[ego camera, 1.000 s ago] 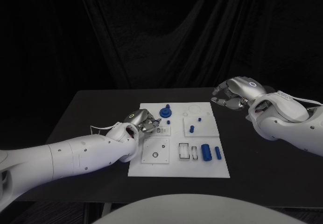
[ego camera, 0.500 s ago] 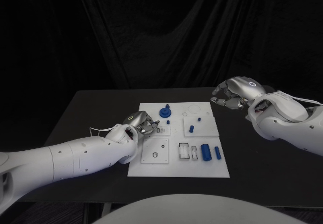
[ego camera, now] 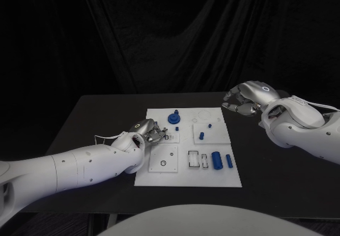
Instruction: Assemble the parts on the task board
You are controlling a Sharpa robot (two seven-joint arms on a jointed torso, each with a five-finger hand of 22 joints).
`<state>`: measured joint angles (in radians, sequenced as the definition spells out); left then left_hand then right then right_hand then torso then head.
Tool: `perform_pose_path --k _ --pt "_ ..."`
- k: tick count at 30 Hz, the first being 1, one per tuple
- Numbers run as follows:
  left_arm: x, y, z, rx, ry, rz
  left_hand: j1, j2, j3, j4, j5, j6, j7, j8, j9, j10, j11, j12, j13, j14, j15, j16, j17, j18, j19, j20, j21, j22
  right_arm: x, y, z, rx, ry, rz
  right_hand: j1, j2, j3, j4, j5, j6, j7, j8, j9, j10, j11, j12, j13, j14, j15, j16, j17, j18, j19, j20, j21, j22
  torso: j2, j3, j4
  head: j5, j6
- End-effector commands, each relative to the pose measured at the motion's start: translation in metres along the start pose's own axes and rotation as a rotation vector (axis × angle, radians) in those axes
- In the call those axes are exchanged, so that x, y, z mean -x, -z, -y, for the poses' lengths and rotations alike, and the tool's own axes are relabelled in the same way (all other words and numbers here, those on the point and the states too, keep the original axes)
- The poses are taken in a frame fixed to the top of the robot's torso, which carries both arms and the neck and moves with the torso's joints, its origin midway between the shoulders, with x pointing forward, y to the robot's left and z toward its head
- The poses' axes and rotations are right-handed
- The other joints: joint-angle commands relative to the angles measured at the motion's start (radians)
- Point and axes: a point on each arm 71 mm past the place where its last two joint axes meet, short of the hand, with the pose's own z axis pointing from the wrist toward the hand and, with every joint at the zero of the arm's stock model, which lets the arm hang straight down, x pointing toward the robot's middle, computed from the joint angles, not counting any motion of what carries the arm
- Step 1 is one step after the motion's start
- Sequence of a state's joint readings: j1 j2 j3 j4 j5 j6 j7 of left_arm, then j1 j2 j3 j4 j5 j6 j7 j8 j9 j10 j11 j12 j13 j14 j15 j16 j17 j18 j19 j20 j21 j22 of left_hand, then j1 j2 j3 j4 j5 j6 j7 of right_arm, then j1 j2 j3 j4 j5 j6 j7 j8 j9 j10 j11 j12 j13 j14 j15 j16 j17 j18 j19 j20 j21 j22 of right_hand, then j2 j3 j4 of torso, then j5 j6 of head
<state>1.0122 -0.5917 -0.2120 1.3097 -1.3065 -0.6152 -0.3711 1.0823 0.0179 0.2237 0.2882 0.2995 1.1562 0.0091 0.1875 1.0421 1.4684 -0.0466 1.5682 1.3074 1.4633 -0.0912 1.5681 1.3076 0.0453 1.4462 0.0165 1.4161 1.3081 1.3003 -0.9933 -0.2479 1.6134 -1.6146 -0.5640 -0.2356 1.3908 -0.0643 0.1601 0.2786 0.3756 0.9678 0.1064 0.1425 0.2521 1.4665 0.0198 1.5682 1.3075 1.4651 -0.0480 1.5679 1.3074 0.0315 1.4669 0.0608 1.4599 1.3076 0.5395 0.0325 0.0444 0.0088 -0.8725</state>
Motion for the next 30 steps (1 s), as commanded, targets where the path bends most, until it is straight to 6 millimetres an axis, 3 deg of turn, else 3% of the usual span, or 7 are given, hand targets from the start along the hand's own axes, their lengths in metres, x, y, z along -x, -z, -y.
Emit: perform_pose_path --k 1,9,24,28,30 --pt "-0.0035 0.0007 0.0008 0.002 -0.005 -0.017 -0.005 0.003 -0.007 0.0 0.004 0.017 -0.004 0.007 0.004 0.102 -0.011 0.003 0.263 0.107 -0.01 0.003 0.263 0.005 0.007 -0.002 0.008 0.118 -0.0014 0.0005 0.0015 -0.021 -0.001 -0.01 0.001 0.004 0.002 0.005 0.006 0.007 -0.001 -0.003 -0.001 0.104 0.004 0.003 0.263 0.106 0.005 0.003 0.263 -0.002 0.048 0.005 -0.006 0.224 -0.001 0.0003 0.0012 0.001 0.0" --pt "-0.0064 0.001 0.0018 -0.005 -0.005 -0.025 0.0 0.003 -0.006 -0.002 0.016 0.019 -0.006 0.007 0.005 0.102 -0.014 0.003 0.263 0.107 -0.013 0.003 0.263 0.005 0.007 -0.004 0.006 0.117 -0.0019 0.0003 0.0013 -0.022 -0.001 -0.013 0.001 0.004 0.002 0.004 0.007 0.008 -0.001 -0.002 -0.001 0.104 0.004 0.003 0.263 0.106 0.005 0.003 0.263 -0.001 0.047 0.005 -0.008 0.223 0.0 -0.0008 -0.0012 0.003 0.0" --pt "-0.0099 0.0006 0.0006 -0.014 -0.021 -0.06 0.024 -0.006 0.001 -0.006 0.061 0.002 -0.003 -0.007 0.006 0.102 -0.012 0.003 0.263 0.107 -0.013 0.003 0.263 0.009 -0.002 -0.007 -0.009 0.107 -0.0022 0.0005 0.0016 -0.024 -0.001 -0.015 0.002 0.004 0.003 0.004 0.009 0.009 -0.002 -0.002 -0.001 0.104 0.004 0.003 0.263 0.106 0.006 0.003 0.263 -0.001 0.047 0.005 -0.007 0.223 0.001 -0.001 -0.0002 0.004 0.0" --pt "-0.0106 0.0005 0.0009 -0.018 -0.024 -0.068 0.033 -0.008 0.006 -0.007 0.09 -0.005 -0.001 -0.012 0.007 0.102 -0.011 0.003 0.263 0.107 -0.011 0.003 0.263 0.009 -0.005 -0.006 -0.012 0.106 -0.0023 0.0006 0.0017 -0.025 -0.001 -0.016 0.002 0.004 0.004 0.003 0.01 0.009 -0.002 -0.003 -0.001 0.104 0.004 0.003 0.263 0.106 0.006 0.003 0.263 -0.002 0.048 0.005 -0.006 0.224 0.001 -0.0012 -0.0008 0.005 0.0" --pt "-0.011 0.0004 0.0012 -0.023 -0.025 -0.073 0.043 -0.013 0.014 -0.007 0.133 -0.012 0.001 -0.015 0.01 0.102 -0.009 0.003 0.263 0.107 -0.009 0.003 0.263 0.01 -0.008 -0.004 -0.017 0.104 -0.0023 0.0007 0.0018 -0.025 -0.001 -0.016 0.003 0.005 0.004 0.003 0.011 0.009 -0.002 -0.003 -0.001 0.104 0.004 0.003 0.263 0.106 0.006 0.003 0.263 -0.001 0.047 0.005 -0.007 0.223 0.001 -0.001 -0.0003 0.005 0.0"
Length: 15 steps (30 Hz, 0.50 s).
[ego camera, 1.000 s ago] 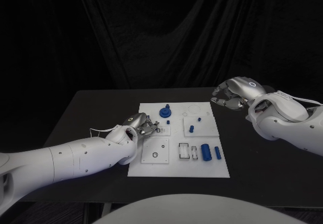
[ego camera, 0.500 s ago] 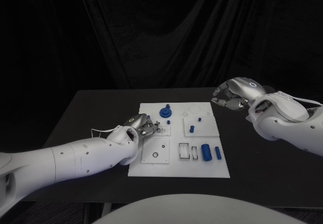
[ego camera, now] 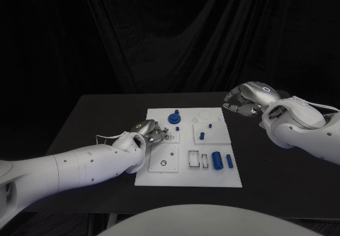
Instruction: Assemble the parts on the task board
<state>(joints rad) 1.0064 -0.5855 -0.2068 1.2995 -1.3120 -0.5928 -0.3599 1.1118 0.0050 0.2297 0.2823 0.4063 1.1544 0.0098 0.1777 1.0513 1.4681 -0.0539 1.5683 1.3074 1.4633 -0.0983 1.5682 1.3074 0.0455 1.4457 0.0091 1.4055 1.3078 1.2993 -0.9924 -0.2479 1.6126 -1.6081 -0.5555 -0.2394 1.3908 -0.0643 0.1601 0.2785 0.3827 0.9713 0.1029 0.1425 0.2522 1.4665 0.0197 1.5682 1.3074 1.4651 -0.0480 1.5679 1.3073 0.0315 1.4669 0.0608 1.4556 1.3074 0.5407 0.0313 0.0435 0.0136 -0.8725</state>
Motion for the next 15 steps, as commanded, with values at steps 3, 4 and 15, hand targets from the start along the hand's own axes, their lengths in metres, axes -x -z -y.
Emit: perform_pose_path --k 3,4,15 --pt "-0.0086 0.0014 0.001 -0.019 -0.017 -0.059 0.019 -0.004 0.014 -0.001 0.05 -0.014 0.001 -0.007 0.004 0.103 0.0 0.003 0.263 0.107 -0.001 0.003 0.263 0.011 -0.01 0.004 -0.01 0.103 -0.001 0.0008 0.0015 -0.018 0.002 -0.005 0.004 0.004 0.005 0.002 0.005 0.004 0.002 -0.004 -0.002 0.104 0.003 0.003 0.263 0.106 0.005 0.003 0.263 -0.001 0.048 0.005 -0.003 0.224 -0.001 0.0002 0.0006 -0.001 0.0" --pt "-0.0087 0.0013 0.0011 -0.022 -0.018 -0.06 0.021 -0.007 0.015 -0.001 0.057 -0.018 0.002 -0.008 0.005 0.103 0.001 0.003 0.263 0.107 -0.001 0.003 0.263 0.011 -0.011 0.005 -0.011 0.103 -0.001 0.0009 0.0015 -0.018 0.002 -0.005 0.005 0.004 0.006 0.002 0.006 0.003 0.002 -0.005 -0.002 0.104 0.003 0.003 0.263 0.106 0.005 0.003 0.263 -0.002 0.048 0.005 -0.002 0.224 -0.001 0.0003 0.0006 -0.001 0.0" --pt "-0.0094 0.0012 0.001 -0.032 -0.022 -0.07 0.028 -0.016 0.026 0.0 0.096 -0.028 0.005 -0.009 0.014 0.103 0.003 0.003 0.263 0.107 0.002 0.003 0.263 0.012 -0.013 0.008 -0.015 0.103 -0.0014 0.0013 0.0025 -0.026 -0.008 -0.01 0.009 0.005 0.01 -0.001 0.017 0.003 0.001 -0.007 -0.003 0.104 0.001 0.003 0.263 0.106 0.004 0.003 0.263 -0.002 0.048 0.005 -0.002 0.224 -0.001 0.0005 0.0004 -0.007 0.0"
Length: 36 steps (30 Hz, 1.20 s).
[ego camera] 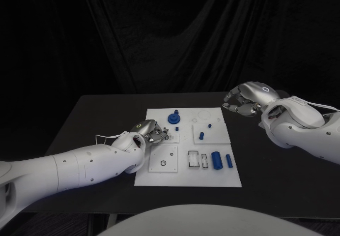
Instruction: Assemble the parts on the task board
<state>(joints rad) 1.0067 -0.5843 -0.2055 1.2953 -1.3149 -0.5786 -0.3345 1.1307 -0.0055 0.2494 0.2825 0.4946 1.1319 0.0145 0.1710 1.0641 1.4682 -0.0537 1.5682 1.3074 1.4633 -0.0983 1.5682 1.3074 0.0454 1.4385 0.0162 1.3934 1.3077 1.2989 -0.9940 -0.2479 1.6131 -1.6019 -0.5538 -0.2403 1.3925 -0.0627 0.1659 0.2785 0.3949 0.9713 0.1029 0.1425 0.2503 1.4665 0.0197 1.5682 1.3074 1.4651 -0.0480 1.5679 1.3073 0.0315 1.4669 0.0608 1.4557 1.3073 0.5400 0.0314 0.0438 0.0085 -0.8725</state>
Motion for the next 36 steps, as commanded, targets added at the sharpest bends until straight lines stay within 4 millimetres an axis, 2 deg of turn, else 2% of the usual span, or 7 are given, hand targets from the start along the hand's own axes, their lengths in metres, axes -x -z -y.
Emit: perform_pose_path --k 1,6,22,31,36 --pt "-0.0093 0.002 -0.0004 -0.008 -0.014 -0.062 0.01 -0.007 0.008 0.0 0.015 -0.006 0.0 -0.002 0.002 0.103 0.003 0.003 0.263 0.108 0.002 0.003 0.263 0.012 -0.006 0.001 -0.003 0.103 -0.0012 0.0008 0.0018 -0.021 -0.003 -0.007 0.008 0.004 0.005 -0.001 0.007 0.004 0.001 -0.007 -0.002 0.104 0.001 0.003 0.263 0.106 0.004 0.003 0.263 -0.001 0.048 0.005 -0.003 0.224 0.0 0.0004 -0.0001 -0.001 0.0" --pt "-0.0097 0.0027 -0.0005 -0.01 -0.015 -0.068 0.011 -0.009 0.01 -0.001 0.025 -0.006 0.0 -0.001 0.005 0.103 0.003 0.003 0.263 0.108 0.002 0.003 0.263 0.012 -0.006 0.001 -0.004 0.104 -0.0015 0.0009 0.0019 -0.021 -0.004 -0.009 0.009 0.003 0.007 -0.002 0.016 0.004 0.001 -0.008 -0.002 0.104 0.0 0.003 0.263 0.106 0.003 0.003 0.263 -0.001 0.048 0.004 -0.003 0.224 0.0 0.0 -0.0003 0.0 0.0" --pt "-0.0115 0.0061 -0.0004 -0.006 -0.017 -0.093 0.011 -0.009 0.011 0.0 0.027 -0.005 0.0 0.0 0.006 0.103 0.003 0.003 0.263 0.108 0.002 0.003 0.263 0.012 -0.007 0.001 -0.005 0.103 -0.0024 0.0009 0.0019 -0.022 -0.004 -0.011 0.01 0.001 0.01 -0.002 0.027 0.005 0.001 -0.01 -0.003 0.104 0.0 0.003 0.263 0.106 0.002 0.003 0.263 -0.001 0.048 0.004 -0.003 0.224 0.001 0.0001 0.0012 0.001 0.0" --pt "-0.0126 0.007 -0.0009 -0.006 -0.015 -0.092 0.011 -0.008 0.012 0.001 0.026 -0.004 0.0 0.001 0.006 0.103 0.003 0.003 0.263 0.108 0.002 0.003 0.263 0.012 -0.008 0.001 -0.006 0.102 -0.0026 0.0011 0.0023 -0.023 -0.004 -0.011 0.011 0.001 0.01 -0.002 0.03 0.005 0.0 -0.01 -0.003 0.104 0.0 0.003 0.263 0.106 0.002 0.003 0.263 -0.001 0.048 0.004 -0.003 0.224 0.0 0.0001 -0.0001 0.001 0.0" --pt "-0.0105 0.0075 -0.0003 -0.028 -0.002 -0.061 0.003 -0.007 0.013 0.005 0.003 -0.005 0.002 0.001 0.009 0.103 0.004 0.003 0.263 0.108 0.003 0.003 0.263 0.012 -0.008 0.002 -0.007 0.104 -0.0026 0.0013 0.0027 -0.022 -0.004 -0.01 0.011 0.001 0.011 -0.002 0.031 0.005 0.001 -0.01 -0.003 0.104 0.0 0.003 0.263 0.106 0.002 0.003 0.263 -0.001 0.048 0.003 -0.003 0.224 0.0 -0.0001 -0.0001 -0.001 0.0"
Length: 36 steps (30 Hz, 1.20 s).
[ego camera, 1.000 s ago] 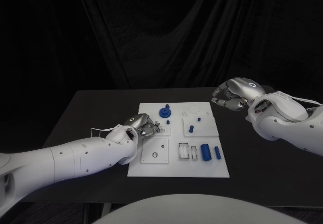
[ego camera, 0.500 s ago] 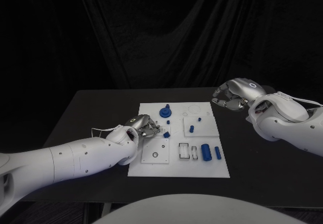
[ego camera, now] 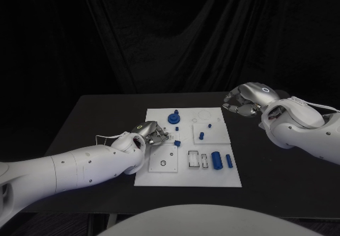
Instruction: Assemble the parts on the task board
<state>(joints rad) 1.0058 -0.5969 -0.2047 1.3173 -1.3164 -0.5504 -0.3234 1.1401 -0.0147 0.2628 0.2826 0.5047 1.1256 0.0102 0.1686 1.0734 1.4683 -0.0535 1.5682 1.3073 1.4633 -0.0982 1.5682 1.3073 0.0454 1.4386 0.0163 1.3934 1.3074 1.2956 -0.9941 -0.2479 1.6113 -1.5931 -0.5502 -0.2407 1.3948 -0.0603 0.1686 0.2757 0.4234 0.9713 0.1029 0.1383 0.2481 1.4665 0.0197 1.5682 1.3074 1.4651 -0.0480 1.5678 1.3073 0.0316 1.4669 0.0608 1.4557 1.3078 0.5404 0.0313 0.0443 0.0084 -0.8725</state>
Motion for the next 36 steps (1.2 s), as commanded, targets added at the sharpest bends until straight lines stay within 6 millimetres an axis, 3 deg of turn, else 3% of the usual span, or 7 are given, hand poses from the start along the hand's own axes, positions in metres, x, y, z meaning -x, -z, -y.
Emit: perform_pose_path --k 1,9,15,22,25,27,36 --pt "-0.007 0.004 -0.001 -0.023 0.008 -0.012 -0.009 0.002 -0.001 0.006 -0.015 0.001 0.006 0.003 0.001 0.102 0.004 0.003 0.263 0.108 0.003 0.003 0.263 0.012 -0.008 0.002 -0.007 0.104 -0.001 0.001 0.002 -0.015 0.002 -0.001 0.008 -0.002 0.008 0.001 0.004 0.003 0.001 -0.007 -0.002 0.104 0.0 0.003 0.263 0.106 0.002 0.003 0.263 -0.001 0.048 0.003 -0.002 0.223 0.0 0.0 -0.0005 -0.001 0.0" --pt "0.005 0.018 0.009 -0.183 0.061 0.122 0.046 -0.029 0.013 -0.011 -0.043 -0.075 0.023 -0.028 0.005 0.102 0.017 0.003 0.263 0.108 0.013 0.003 0.263 0.007 0.004 0.009 0.008 0.123 0.001 0.004 0.0 -0.001 -0.005 0.011 0.008 -0.009 0.008 0.0 0.0 -0.004 0.002 -0.013 -0.004 0.104 -0.001 0.003 0.263 0.106 0.002 0.003 0.263 -0.002 0.048 0.003 -0.002 0.224 -0.001 -0.0004 -0.0003 0.003 0.0" --pt "0.018 0.038 0.013 -0.309 0.084 0.173 0.111 -0.038 0.027 -0.036 -0.041 -0.123 0.036 -0.045 0.008 0.102 0.029 0.003 0.263 0.108 0.024 0.003 0.263 0.004 0.011 0.019 0.019 0.137 0.003 0.006 -0.013 0.05 -0.031 0.043 -0.004 -0.021 0.0 0.007 -0.066 -0.004 0.004 -0.019 -0.007 0.104 0.0 0.003 0.263 0.106 0.002 0.003 0.263 -0.003 0.051 0.003 0.004 0.226 0.0 -0.0012 -0.0003 0.022 0.0" --pt "0.032 0.057 0.008 -0.425 0.077 0.2 0.173 -0.035 0.048 -0.061 -0.038 -0.156 0.05 -0.059 0.006 0.102 0.04 0.003 0.263 0.108 0.035 0.003 0.263 0.003 0.009 0.029 0.02 0.143 -0.005 0.008 -0.036 0.109 -0.066 0.035 -0.006 -0.026 -0.004 0.006 -0.094 0.0 0.004 -0.019 -0.007 0.104 0.003 0.003 0.263 0.106 0.005 0.003 0.263 -0.004 0.053 0.004 0.008 0.227 0.0 -0.0027 0.0005 0.033 0.0" --pt "0.037 0.065 0.002 -0.457 0.07 0.196 0.192 -0.031 0.063 -0.061 -0.061 -0.175 0.06 -0.071 -0.001 0.102 0.049 0.003 0.263 0.108 0.042 0.003 0.263 0.004 0.003 0.036 0.016 0.142 -0.011 0.007 -0.049 0.135 -0.077 0.015 -0.008 -0.032 -0.01 0.005 -0.13 0.006 0.005 -0.018 -0.007 0.104 0.006 0.003 0.263 0.106 0.007 0.003 0.263 -0.005 0.056 0.006 0.013 0.229 0.0 -0.0016 -0.0017 0.039 0.0" --pt "0.039 0.071 -0.002 -0.476 0.067 0.19 0.201 -0.031 0.085 -0.048 -0.088 -0.205 0.077 -0.103 -0.038 0.102 0.063 0.003 0.263 0.108 0.054 0.003 0.263 0.005 -0.003 0.045 0.01 0.141 -0.017 0.007 -0.057 0.153 -0.082 0.004 -0.007 -0.034 -0.012 0.003 -0.142 0.009 0.005 -0.017 -0.007 0.104 0.007 0.003 0.263 0.106 0.008 0.003 0.263 -0.006 0.057 0.007 0.015 0.229 0.0 -0.0012 -0.0026 0.043 0.0" --pt "0.05 0.095 -0.015 -0.542 0.06 0.191 0.245 -0.06 0.172 -0.032 -0.133 -0.271 0.119 -0.108 -0.289 0.102 0.101 0.003 0.263 0.108 0.087 0.003 0.263 0.005 -0.005 0.081 0.011 0.155 -0.047 0.013 -0.089 0.225 -0.074 -0.022 -0.001 -0.048 -0.021 -0.003 -0.161 0.016 0.005 -0.016 -0.006 0.104 0.009 0.003 0.263 0.106 0.01 0.003 0.263 -0.009 0.062 0.009 0.026 0.233 0.003 -0.0048 0.0023 0.06 0.0"
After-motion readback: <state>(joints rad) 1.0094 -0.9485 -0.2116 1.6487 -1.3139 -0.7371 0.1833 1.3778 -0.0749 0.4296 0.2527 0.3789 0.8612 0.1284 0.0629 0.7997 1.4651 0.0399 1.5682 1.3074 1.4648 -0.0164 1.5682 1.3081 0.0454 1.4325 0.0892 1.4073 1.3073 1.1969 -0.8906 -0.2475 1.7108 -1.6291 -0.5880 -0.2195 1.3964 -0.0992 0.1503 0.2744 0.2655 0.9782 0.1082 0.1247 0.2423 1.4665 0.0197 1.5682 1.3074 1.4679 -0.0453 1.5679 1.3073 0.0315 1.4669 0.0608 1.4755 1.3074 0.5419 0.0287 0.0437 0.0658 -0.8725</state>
